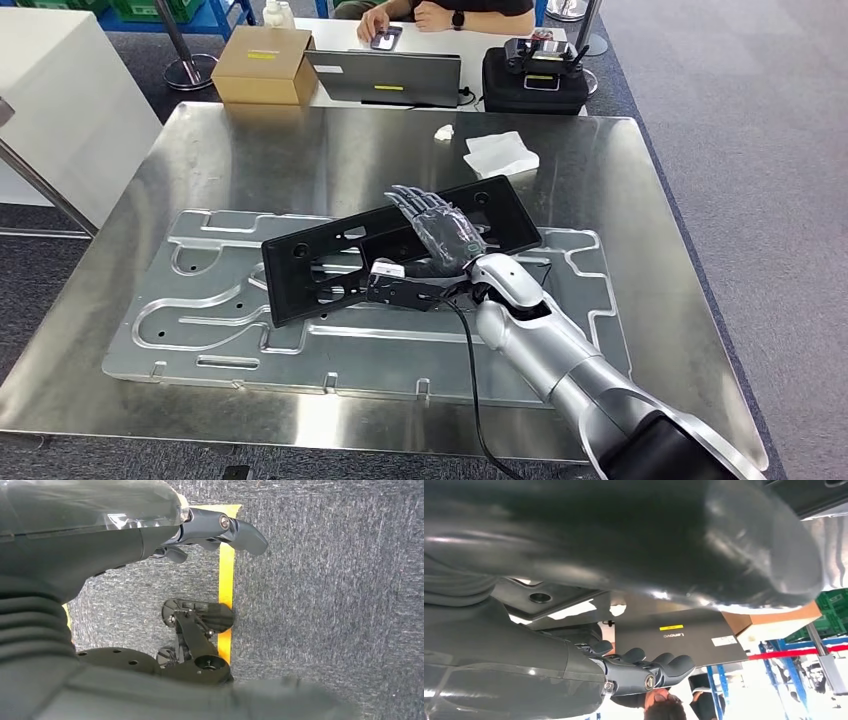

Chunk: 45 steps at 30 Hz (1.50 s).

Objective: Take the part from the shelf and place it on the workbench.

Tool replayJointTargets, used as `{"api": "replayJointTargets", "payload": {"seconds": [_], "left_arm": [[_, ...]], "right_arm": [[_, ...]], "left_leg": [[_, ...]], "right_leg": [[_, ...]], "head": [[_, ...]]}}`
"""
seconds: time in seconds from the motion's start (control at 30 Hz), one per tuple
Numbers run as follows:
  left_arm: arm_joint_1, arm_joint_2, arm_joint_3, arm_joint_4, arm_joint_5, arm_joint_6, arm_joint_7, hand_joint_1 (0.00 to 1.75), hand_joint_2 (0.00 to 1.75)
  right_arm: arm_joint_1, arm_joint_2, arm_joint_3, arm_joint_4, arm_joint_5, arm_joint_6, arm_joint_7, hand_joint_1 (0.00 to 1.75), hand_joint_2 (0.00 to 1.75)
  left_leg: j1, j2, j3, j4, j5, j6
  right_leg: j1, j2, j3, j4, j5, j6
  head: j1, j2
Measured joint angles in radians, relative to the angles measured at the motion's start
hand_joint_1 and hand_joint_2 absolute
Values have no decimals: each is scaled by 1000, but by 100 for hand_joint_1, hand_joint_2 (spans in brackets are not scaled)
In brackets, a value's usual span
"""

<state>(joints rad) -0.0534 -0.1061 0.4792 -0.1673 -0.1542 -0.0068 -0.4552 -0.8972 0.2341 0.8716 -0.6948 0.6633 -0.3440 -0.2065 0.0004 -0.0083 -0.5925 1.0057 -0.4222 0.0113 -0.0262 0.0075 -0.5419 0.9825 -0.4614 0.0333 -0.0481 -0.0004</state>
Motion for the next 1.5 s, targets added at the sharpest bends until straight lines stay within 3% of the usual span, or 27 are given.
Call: {"api": "replayJointTargets", "payload": {"seconds": [0.1, 0.2, 0.27, 0.3, 0.33, 0.37, 0.43, 0.5, 0.57, 0.63, 0.7, 0.77, 0.8, 0.83, 0.9, 0.93, 0.97, 1.07, 1.1, 1.13, 1.23, 1.27, 1.3, 1.33, 1.4, 1.43, 1.5], "left_arm": [[-3, 0, 0, -1, -6, -2, 5, 0, 0], [-6, -1, 0, -1, -10, -3, 10, 0, 0], [-6, -1, 0, -1, -12, -3, 14, 0, 0], [-6, -1, 1, -1, -13, -3, 14, 0, 0], [-6, -2, 1, -1, -13, -3, 15, 0, 0], [-6, -2, 1, -1, -14, -3, 15, 0, 0], [-7, -4, 1, -1, -14, -3, 15, 0, 0], [-8, -4, 2, -1, -14, -2, 15, 0, 0], [-7, -4, 4, -1, -15, -1, 15, 0, 0], [-7, -3, 6, -1, -16, -1, 16, 0, 0], [-7, -3, 6, -1, -16, -1, 16, 0, 0], [-6, -3, 7, -1, -16, -1, 16, 0, 0], [-5, -3, 8, -1, -16, -1, 15, 0, 0], [-5, -2, 10, -1, -15, -1, 15, 0, 0], [-5, -1, 14, -1, -11, -1, 12, 0, 0], [-5, -1, 16, -2, -9, -1, 10, 0, 0], [-4, -1, 18, -2, -7, -1, 7, 0, 0], [-2, -1, 22, -2, -5, -2, -1, 0, 0], [-2, -1, 23, -2, -5, -3, -3, 0, 0], [-1, -1, 23, -2, -5, -3, -4, 0, 0], [2, 3, 27, -3, -5, -2, -8, 0, 0], [3, 4, 29, -3, -5, -1, -8, 0, 0], [5, 5, 32, -3, -6, -1, -8, 0, 0], [7, 6, 34, -3, -6, 0, -9, 0, 0], [10, 7, 39, -3, -6, 2, -9, 0, 0], [11, 7, 41, -3, -6, 2, -9, 0, 0], [13, 7, 42, -3, -7, 3, -9, 0, 0]], "right_arm": [[-1, -5, 0, -5, 0, -2, 0, 0, 0], [-2, -10, 0, -8, 6, -2, -1, 0, 0], [0, -14, 2, -10, 15, -3, 2, 0, 0], [-1, -15, 3, -14, 19, -3, 4, 0, 0], [-4, -15, 5, -19, 23, -2, 7, 0, 0], [-9, -15, 6, -26, 27, -2, 11, 0, 0], [-23, -15, 9, -43, 38, -1, 22, 0, 0], [-36, -14, 11, -58, 49, 2, 34, 0, 0], [-46, -13, 13, -72, 60, 7, 43, 0, 0], [-59, -9, 16, -82, 70, 12, 50, 0, 0], [-70, -6, 20, -88, 78, 16, 55, 0, 0], [-75, -5, 24, -91, 82, 21, 58, 0, 0], [-77, -4, 25, -92, 84, 24, 59, 0, 0], [-80, -2, 27, -93, 85, 27, 60, 0, 0], [-90, 4, 30, -99, 88, 32, 60, 0, 0], [-97, 8, 31, -102, 91, 33, 60, 0, 0], [-105, 11, 33, -105, 93, 33, 60, 0, 0], [-128, 18, 40, -114, 97, 30, 65, 0, 0], [-135, 18, 42, -116, 96, 29, 68, 0, 0], [-142, 18, 42, -118, 93, 27, 72, 0, 0], [-168, 13, 40, -125, 66, 19, 77, 0, 0], [-178, 9, 37, -126, 53, 16, 73, 0, 0], [-187, 4, 33, -126, 39, 13, 67, 0, 0], [-197, 0, 29, -126, 26, 9, 59, 0, 0], [-221, -6, 21, -126, 7, 1, 44, 0, 0], [-236, -6, 18, -126, -2, -2, 39, 0, 0], [-262, -6, 12, -126, -16, -5, 33, 0, 0]], "left_leg": [[7, 3, 1, -8, 9, 12], [8, 6, -2, -12, 14, 20], [5, 7, -6, -9, 15, 21], [4, 7, -8, -6, 16, 20], [4, 6, -10, -3, 16, 20], [3, 6, -12, 1, 16, 19], [0, 5, -19, 8, 18, 10], [0, 5, -24, 9, 25, -4], [1, 5, -29, 9, 28, -18], [3, 4, -48, 50, -13, -29], [9, 5, -89, 169, -97, -37], [15, 5, -116, 278, -149, -46], [17, 5, -105, 283, -147, -50], [20, 5, -74, 249, -129, -53], [24, 5, 20, 108, -89, -55], [23, 3, 51, 57, -75, -51], [21, 1, 67, 25, -71, -46], [17, -1, 54, 18, -57, -22], [18, 1, 47, 17, -48, -12], [19, 2, 38, 14, -37, -3], [16, 6, -3, 13, -4, 12], [13, 6, -18, 13, 7, 13], [11, 6, -32, 14, 17, 13], [8, 6, -45, 14, 27, 13], [3, 6, -66, 14, 46, 12], [-1, 6, -75, 15, 55, 9], [0, 6, -82, 11, 73, 1]], "right_leg": [[0, 0, -10, 25, -20, 7], [1, -2, -87, 196, -116, 8], [3, -2, -135, 296, -143, 6], [3, -2, -134, 295, -127, 3], [4, -2, -115, 256, -96, -1], [5, -2, -81, 190, -60, -7], [12, -3, -23, 76, -20, -19], [18, -3, -11, 41, -14, -27], [15, -4, -18, 31, -2, -39], [10, -7, -27, 22, 15, -55], [10, -9, -44, 21, 30, -63], [12, -10, -63, 23, 44, -63], [11, -10, -73, 25, 50, -60], [11, -10, -83, 29, 56, -57], [8, -9, -101, 39, 65, -48], [8, -8, -107, 44, 69, -43], [9, -7, -112, 47, 74, -36], [10, -6, -120, 47, 90, -13], [9, -6, -126, 52, 83, -8], [7, -6, -138, 76, 55, -4], [6, -7, -198, 256, -86, 2], [6, -7, -211, 316, -113, 3], [6, -7, -210, 351, -120, 2], [8, -7, -189, 345, -107, -1], [15, -7, -96, 234, -62, -18], [20, -8, -40, 152, -55, -30], [29, -10, 26, 48, -55, -44]], "head": [[0, 0], [0, 0], [0, 0], [0, 0], [0, 0], [0, 0], [0, 0], [0, 0], [0, 0], [0, 0], [0, 0], [0, 0], [0, 0], [0, 0], [0, 0], [0, 0], [0, 0], [1, 0], [1, 0], [1, 0], [2, 0], [2, 0], [2, 0], [2, 0], [2, 0], [2, 0], [2, 0]]}}
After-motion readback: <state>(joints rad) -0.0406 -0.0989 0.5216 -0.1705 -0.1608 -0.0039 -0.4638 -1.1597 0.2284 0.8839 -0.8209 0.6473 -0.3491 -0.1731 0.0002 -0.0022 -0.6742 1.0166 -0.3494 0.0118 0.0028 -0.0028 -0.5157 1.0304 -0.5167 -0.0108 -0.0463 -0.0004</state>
